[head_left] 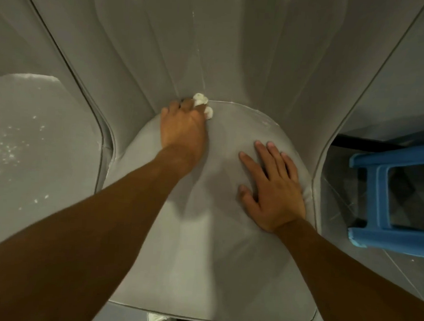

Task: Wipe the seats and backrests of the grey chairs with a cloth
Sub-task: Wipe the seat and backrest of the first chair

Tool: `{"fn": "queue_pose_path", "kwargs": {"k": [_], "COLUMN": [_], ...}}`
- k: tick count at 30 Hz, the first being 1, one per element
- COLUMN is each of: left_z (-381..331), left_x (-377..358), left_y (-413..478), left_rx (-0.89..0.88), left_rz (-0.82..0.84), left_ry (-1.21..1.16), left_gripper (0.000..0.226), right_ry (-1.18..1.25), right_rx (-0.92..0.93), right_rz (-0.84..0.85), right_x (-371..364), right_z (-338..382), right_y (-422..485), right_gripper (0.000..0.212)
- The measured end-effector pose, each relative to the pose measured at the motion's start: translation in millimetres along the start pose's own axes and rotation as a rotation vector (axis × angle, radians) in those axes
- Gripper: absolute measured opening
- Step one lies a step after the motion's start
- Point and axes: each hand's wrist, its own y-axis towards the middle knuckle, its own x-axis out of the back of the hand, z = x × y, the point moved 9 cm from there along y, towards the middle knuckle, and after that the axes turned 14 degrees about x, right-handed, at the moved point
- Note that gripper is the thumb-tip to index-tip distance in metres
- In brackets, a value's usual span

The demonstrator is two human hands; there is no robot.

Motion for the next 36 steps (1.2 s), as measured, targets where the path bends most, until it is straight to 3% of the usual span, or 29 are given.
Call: {"fn": "queue_pose_path", "kwargs": {"k": [6,9,13,17,20,26,31,36], "left_z": [-59.9,-99.8,-121.3,-120.2,-119.9,-36.5,39.5,51.5], "left_x": [-10.0,-9.0,-7.5,-10.5,-7.5,0.9,-0.2,5.0], "left_y": [-9.8,-36.5,-49.5,-51.8,-58.3,1.3,5.5,-9.0], "left_rx": [-0.217,-0.534,-0.59,-0.699,-0.668,-0.363,-0.133,-0.101], "left_rz": [0.055,0.163,0.265,0.271,0.177,0.0,0.042,-0.016], "left_ry": [-0.143,-0.22,-0.275,-0.141,-0.087,0.089,0.189,0.051], "left_gripper": [0.041,0.044,0.036,0.039,0.039,0.051,0.05,0.04], "right_ry": [0.02,0.023,0.008,0.002,0.008,0.019,0.019,0.023], "right_rx": [-0.009,-0.015,-0.031,-0.028,-0.025,-0.001,-0.006,-0.003], "right_rz": [0.024,0.014,0.033,0.009,-0.006,-0.047,-0.03,-0.033], "right_x": [-0.7,-0.3,-1.3,0.6,1.6,3.1,2.5,3.8], "right_z": [-0.2,-0.5,-0.2,0.8,0.6,-0.1,-0.5,-0.4], "right_y": [1.6,1.8,2.3,3.5,3.4,1.2,0.6,0.0], "right_gripper": [0.068,0.065,0.064,0.063,0.064,0.065,0.065,0.065]}}
